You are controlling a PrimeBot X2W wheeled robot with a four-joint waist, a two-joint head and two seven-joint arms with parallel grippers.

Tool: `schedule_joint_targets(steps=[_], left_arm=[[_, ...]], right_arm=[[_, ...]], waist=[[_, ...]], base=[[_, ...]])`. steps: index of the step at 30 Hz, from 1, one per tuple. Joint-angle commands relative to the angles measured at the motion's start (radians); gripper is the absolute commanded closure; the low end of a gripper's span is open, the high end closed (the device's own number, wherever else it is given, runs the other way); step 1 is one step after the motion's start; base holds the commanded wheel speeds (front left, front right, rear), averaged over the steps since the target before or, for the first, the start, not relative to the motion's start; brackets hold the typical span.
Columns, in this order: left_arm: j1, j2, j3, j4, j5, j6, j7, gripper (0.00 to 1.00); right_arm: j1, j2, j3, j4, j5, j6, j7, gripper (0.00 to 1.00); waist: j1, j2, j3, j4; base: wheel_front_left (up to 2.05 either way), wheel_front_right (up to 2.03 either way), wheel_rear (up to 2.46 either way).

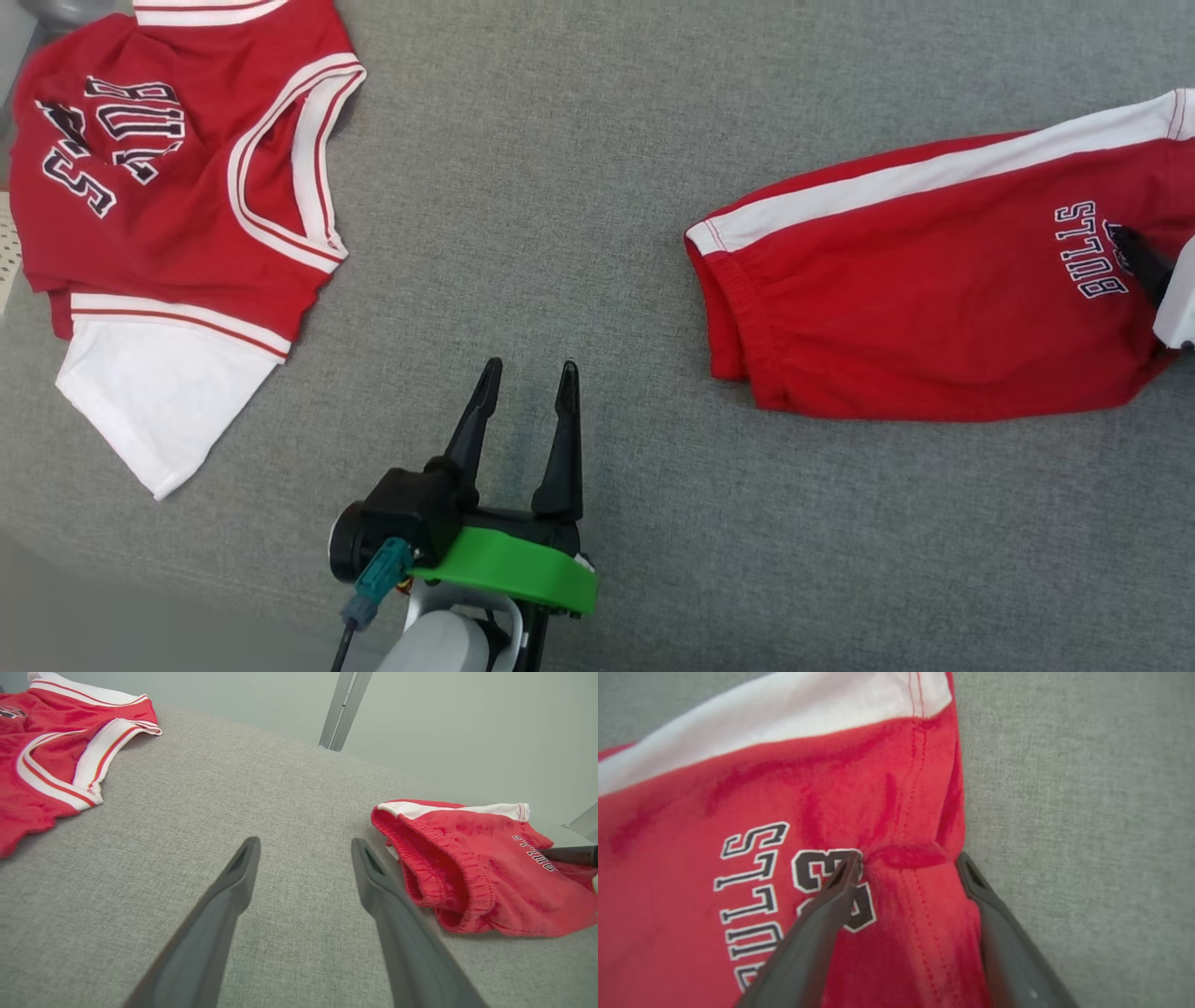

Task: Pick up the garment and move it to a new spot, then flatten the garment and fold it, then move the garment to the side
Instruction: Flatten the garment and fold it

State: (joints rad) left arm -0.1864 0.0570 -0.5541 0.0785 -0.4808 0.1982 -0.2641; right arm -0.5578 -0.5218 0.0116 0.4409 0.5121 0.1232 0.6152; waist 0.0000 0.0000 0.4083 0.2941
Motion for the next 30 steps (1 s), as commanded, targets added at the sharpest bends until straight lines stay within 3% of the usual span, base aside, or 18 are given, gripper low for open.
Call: schedule_joint_targets(steps=[1,9,15,21,26,30], left_arm=[[0.022,0.0,0.013,0.005,0.009,-0.01,0.0,0.0],[0.11,-0.004,0.069,0.045,-0.018,-0.047,0.0,0.0],[0.167,0.022,0.099,0.063,0.013,-0.065,0.0,0.0],[0.196,0.025,0.093,0.066,0.029,-0.082,0.0,0.0],[0.215,0.01,0.086,0.093,0.008,-0.075,0.0,0.0],[0.198,0.006,0.074,0.129,0.007,-0.07,0.0,0.0]], right_arm=[[0.076,0.062,0.026,0.04,0.048,0.013,0.043,1.0],[0.054,0.125,-0.113,0.088,0.179,0.007,-0.021,1.0],[0.117,0.07,-0.221,0.104,0.189,0.007,-0.035,1.0],[0.153,0.024,-0.307,0.048,0.179,0.008,-0.071,1.0],[0.168,0.062,-0.2,-0.123,0.218,0.008,-0.019,1.0],[0.166,0.145,-0.047,-0.225,0.212,0.008,0.038,1.0]], waist=[[0.0,0.0,-0.026,-0.01],[0.0,0.0,-0.159,-0.135],[0.0,0.0,-0.205,-0.209],[0.0,0.0,-0.21,-0.207],[0.0,0.0,-0.225,-0.202],[0.0,0.0,-0.225,-0.2]], base=[[0.0,0.0,0.0],[0.0,0.0,0.0],[0.0,0.0,0.0],[0.0,0.0,0.0],[0.0,0.0,0.0],[0.0,0.0,0.0]])
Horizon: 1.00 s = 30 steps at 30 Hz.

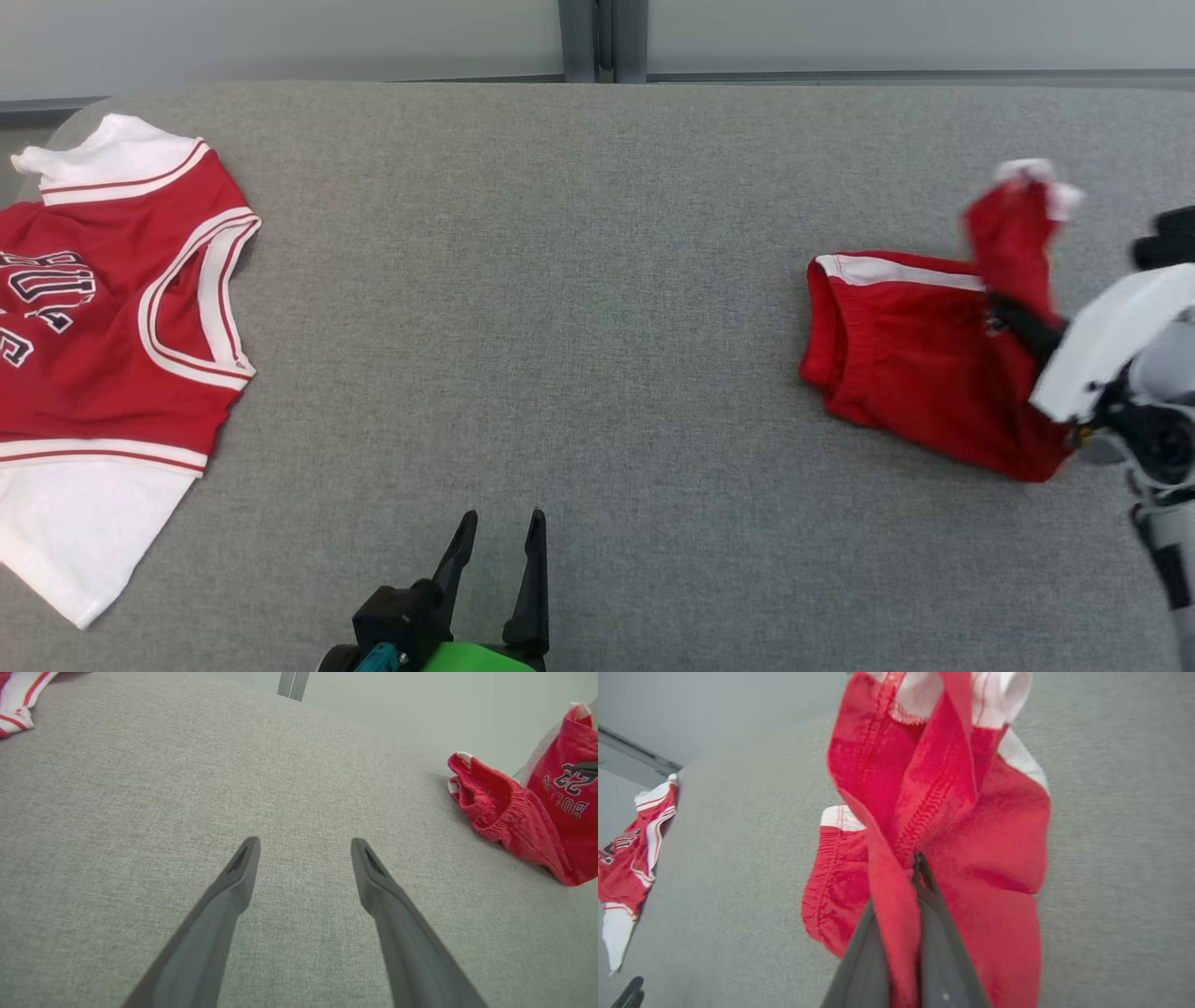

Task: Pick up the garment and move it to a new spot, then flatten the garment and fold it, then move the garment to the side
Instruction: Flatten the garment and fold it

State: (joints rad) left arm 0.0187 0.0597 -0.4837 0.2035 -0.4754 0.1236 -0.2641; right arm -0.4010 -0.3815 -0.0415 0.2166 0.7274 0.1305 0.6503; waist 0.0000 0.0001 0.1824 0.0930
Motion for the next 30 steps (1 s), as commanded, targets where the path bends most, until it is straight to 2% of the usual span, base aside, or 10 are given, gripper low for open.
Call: schedule_joint_targets(steps=[1,7,17,19,23,28,30], left_arm=[[-0.015,0.003,0.0,0.017,0.002,0.01,0.0,0.0],[-0.044,-0.002,0.002,0.062,-0.006,0.019,0.0,0.0],[-0.036,-0.005,-0.003,0.103,-0.01,0.006,0.0,0.0],[-0.038,-0.005,-0.005,0.107,-0.012,0.003,0.0,0.0],[-0.026,-0.006,0.001,0.113,-0.018,0.001,0.0,0.0],[-0.003,-0.006,0.013,0.116,-0.02,-0.003,0.0,0.0],[0.01,-0.006,0.027,0.113,-0.02,0.0,0.0,0.0]], right_arm=[[0.016,0.023,0.04,-0.015,-0.01,0.0,0.01,1.0],[0.018,0.128,0.115,0.024,-0.068,0.0,-0.059,1.0],[-0.062,0.23,0.155,0.151,-0.157,0.0,-0.202,1.0],[-0.066,0.229,0.193,0.162,-0.178,0.0,-0.221,0.0],[-0.041,0.229,0.293,0.112,-0.13,0.0,-0.279,0.0],[0.053,0.164,0.407,-0.006,-0.02,0.0,-0.372,0.0],[0.094,0.128,0.41,-0.041,-0.013,0.0,-0.421,0.0]], waist=[[0.0,-0.0001,0.0,0.005],[0.0,-0.0001,0.002,0.02],[0.0,-0.0001,-0.013,-0.002],[0.0,-0.0001,-0.018,-0.007],[0.0,-0.0001,-0.039,-0.017],[0.0,-0.0001,-0.074,-0.023],[0.0,-0.0001,-0.093,-0.027]], base=[[0.0,0.0,0.0],[0.0,0.0,0.0],[0.0,0.0,0.0],[0.0,0.0,0.0],[0.0,0.0,0.0],[0.0,0.0,0.0],[0.0,0.0,0.0]])
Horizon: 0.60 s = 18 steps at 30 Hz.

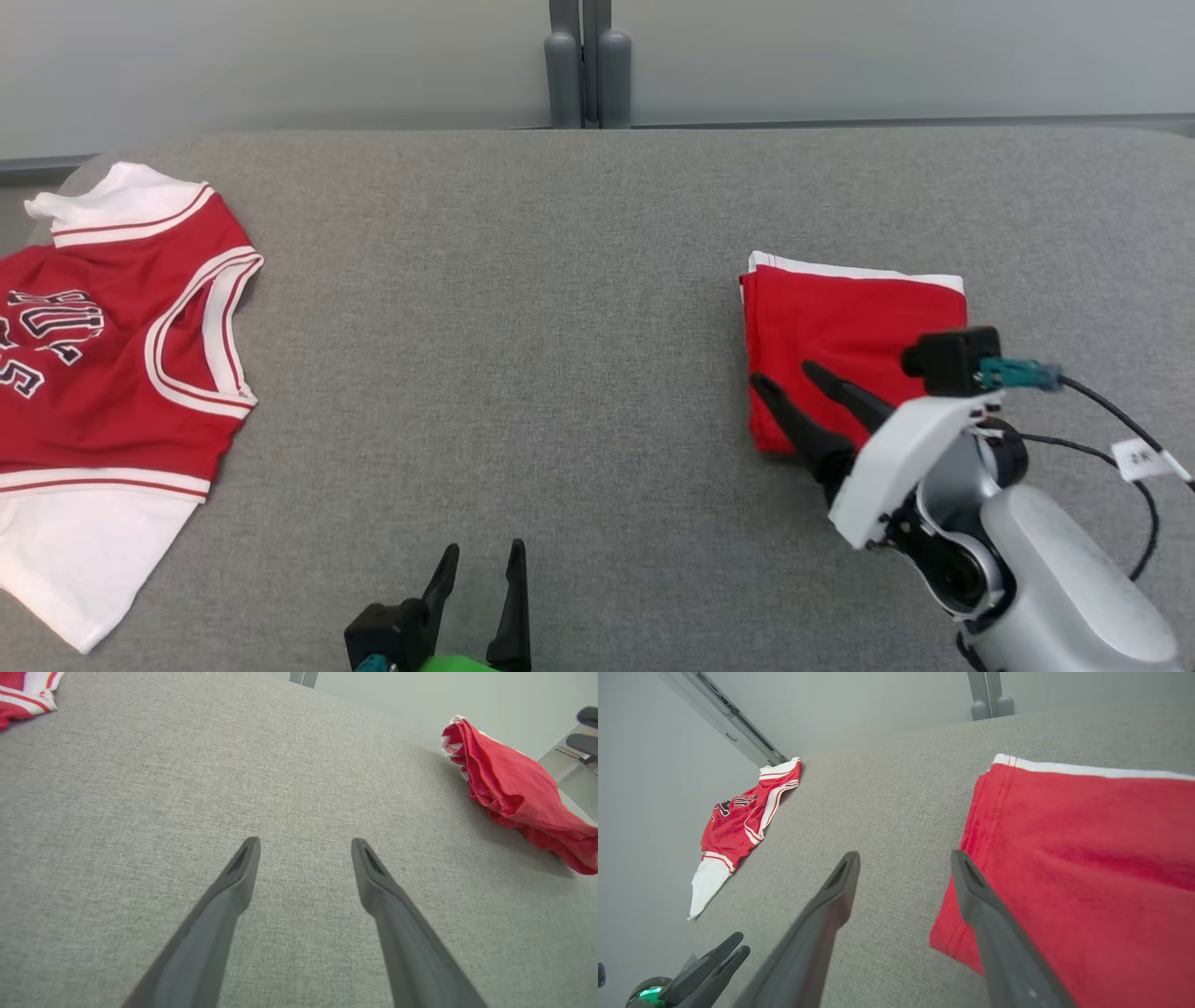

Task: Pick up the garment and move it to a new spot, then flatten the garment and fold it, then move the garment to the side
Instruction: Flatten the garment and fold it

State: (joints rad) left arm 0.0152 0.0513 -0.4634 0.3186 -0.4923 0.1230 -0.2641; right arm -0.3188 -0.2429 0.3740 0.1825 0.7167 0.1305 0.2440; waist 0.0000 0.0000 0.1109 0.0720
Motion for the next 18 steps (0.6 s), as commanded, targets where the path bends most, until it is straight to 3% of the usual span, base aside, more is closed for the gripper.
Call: schedule_joint_targets(steps=[1,5,10,15,18], left_arm=[[0.022,0.003,0.013,-0.005,-0.003,0.002,0.0,0.0],[0.067,0.012,0.053,-0.039,0.012,-0.007,0.0,0.0],[0.127,0.031,0.104,-0.102,0.063,-0.025,0.0,0.0],[0.169,0.034,0.193,-0.198,0.147,-0.047,0.0,0.0],[0.188,0.027,0.247,-0.246,0.193,-0.071,0.0,0.0]], right_arm=[[0.032,-0.03,-0.015,-0.017,-0.018,0.0,-0.046,0.0],[0.128,-0.091,-0.067,-0.023,-0.162,0.0,-0.215,0.0],[0.26,-0.114,-0.225,0.041,-0.395,0.0,-0.436,0.0],[0.363,-0.071,-0.391,0.07,-0.55,0.0,-0.507,0.0],[0.405,-0.042,-0.45,0.025,-0.616,0.0,-0.509,0.0]], waist=[[0.0,0.0,-0.032,-0.008],[0.0,0.0,-0.081,-0.023],[0.0,0.0,-0.134,-0.035],[0.0,0.0,-0.152,-0.035],[0.0,0.0,-0.155,-0.035]], base=[[0.0,0.0,0.0],[0.0,0.0,0.0],[0.0,0.0,0.0],[0.0,0.0,0.0],[0.0,0.0,0.0]])
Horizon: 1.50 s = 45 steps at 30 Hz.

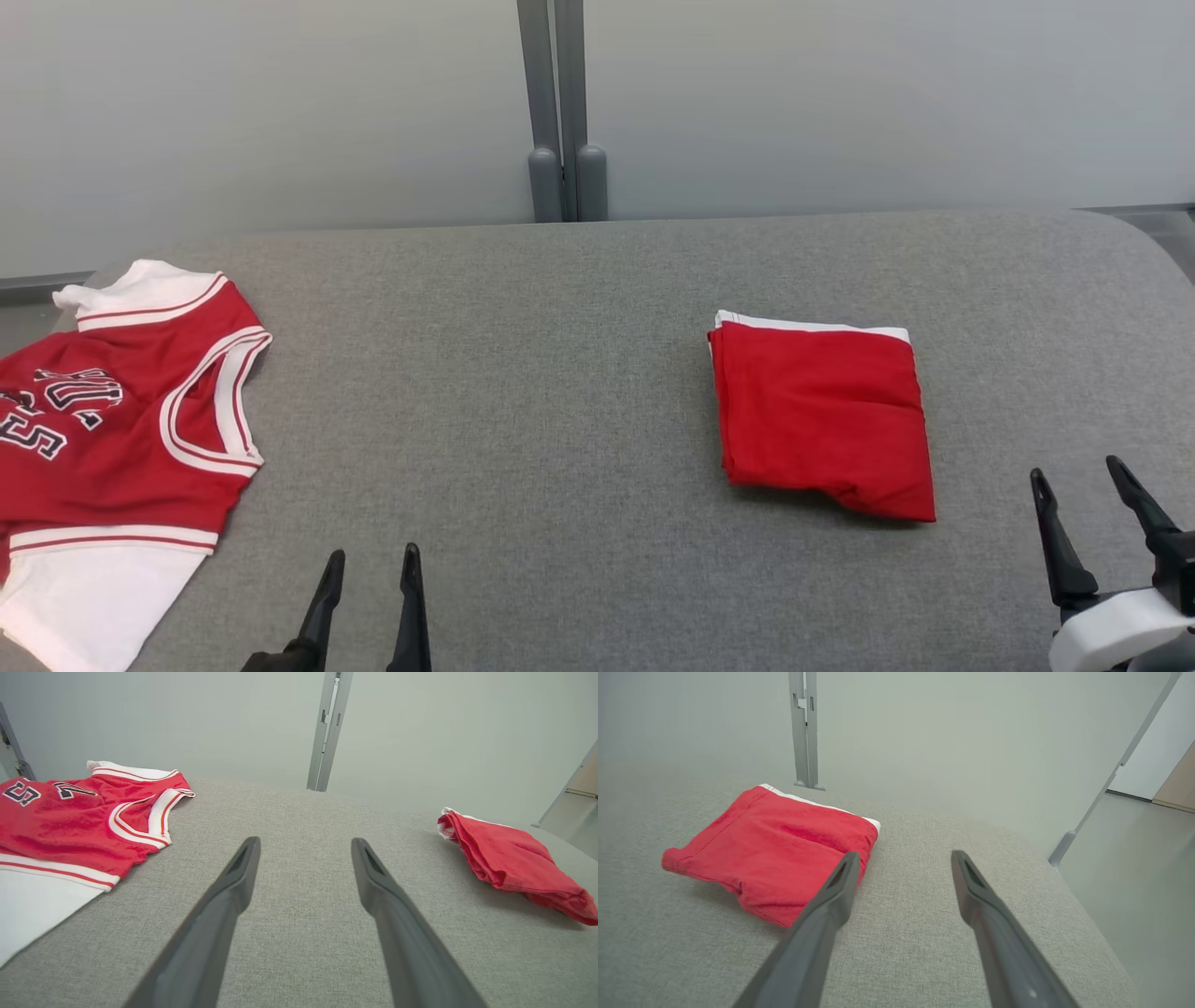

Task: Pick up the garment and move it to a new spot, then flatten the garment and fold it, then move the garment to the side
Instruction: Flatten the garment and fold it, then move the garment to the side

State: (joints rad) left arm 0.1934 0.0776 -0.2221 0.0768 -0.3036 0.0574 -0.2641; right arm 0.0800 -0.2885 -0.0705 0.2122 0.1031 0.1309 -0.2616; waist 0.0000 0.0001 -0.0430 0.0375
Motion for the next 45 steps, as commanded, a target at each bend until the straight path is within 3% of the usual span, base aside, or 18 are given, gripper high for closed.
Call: schedule_joint_targets(steps=[1,6,15,22,27,31,40,41,42,45], left_arm=[[0.014,-0.002,0.016,-0.012,0.019,-0.015,0.0,0.0],[0.034,-0.015,0.063,-0.025,0.068,-0.05,0.0,0.0],[0.043,-0.026,0.095,-0.024,0.095,-0.082,0.0,0.0],[0.012,-0.027,0.083,-0.031,0.057,-0.068,0.0,0.0],[-0.065,-0.027,0.02,-0.017,0.073,-0.089,0.0,0.0],[-0.113,-0.026,-0.035,0.005,0.053,-0.086,0.0,0.0],[-0.138,-0.026,-0.106,0.0,0.001,-0.031,0.0,0.0],[-0.136,-0.026,-0.105,-0.005,0.0,-0.027,0.0,0.0],[-0.133,-0.026,-0.103,-0.009,0.0,-0.021,0.0,0.0],[-0.137,-0.026,-0.082,-0.024,0.0,-0.01,0.0,0.0]], right_arm=[[0.021,0.012,-0.02,-0.014,-0.015,-0.001,-0.004,0.0],[0.064,0.054,-0.067,-0.029,-0.044,-0.001,-0.004,0.0],[0.045,0.083,-0.056,-0.037,-0.055,-0.001,-0.004,0.0],[-0.049,0.108,-0.059,-0.035,0.076,-0.001,0.0,0.0],[-0.245,0.064,-0.044,0.07,0.233,-0.001,0.25,0.0],[-0.357,0.025,-0.017,0.194,0.28,-0.001,0.418,0.0],[-0.473,0.026,-0.001,0.399,0.414,0.0,0.558,0.0],[-0.478,0.019,0.004,0.407,0.432,0.0,0.566,0.69],[-0.484,0.018,0.0,0.412,0.449,0.0,0.566,1.0],[-0.532,0.007,-0.017,0.402,0.49,0.0,0.548,1.0]], waist=[[0.0,-0.0001,-0.003,0.001],[0.0,-0.0001,-0.007,0.003],[0.0,-0.0001,0.008,0.009],[0.0,-0.0001,0.058,0.019],[0.0,-0.0001,0.168,0.053],[0.0,-0.0001,0.215,0.1],[0.0,-0.0001,0.258,0.171],[0.0,-0.0001,0.263,0.167],[0.0,-0.0001,0.267,0.16],[0.0,-0.0001,0.3,0.105]], base=[[0.0,0.0,0.0],[0.0,0.0,0.0],[0.0,0.0,0.0],[0.0,0.0,0.0],[0.0,0.0,0.0],[0.0,0.0,0.0],[0.0,0.0,0.0],[0.0,0.0,0.0],[0.0,0.0,0.0],[0.0,0.0,0.0]])
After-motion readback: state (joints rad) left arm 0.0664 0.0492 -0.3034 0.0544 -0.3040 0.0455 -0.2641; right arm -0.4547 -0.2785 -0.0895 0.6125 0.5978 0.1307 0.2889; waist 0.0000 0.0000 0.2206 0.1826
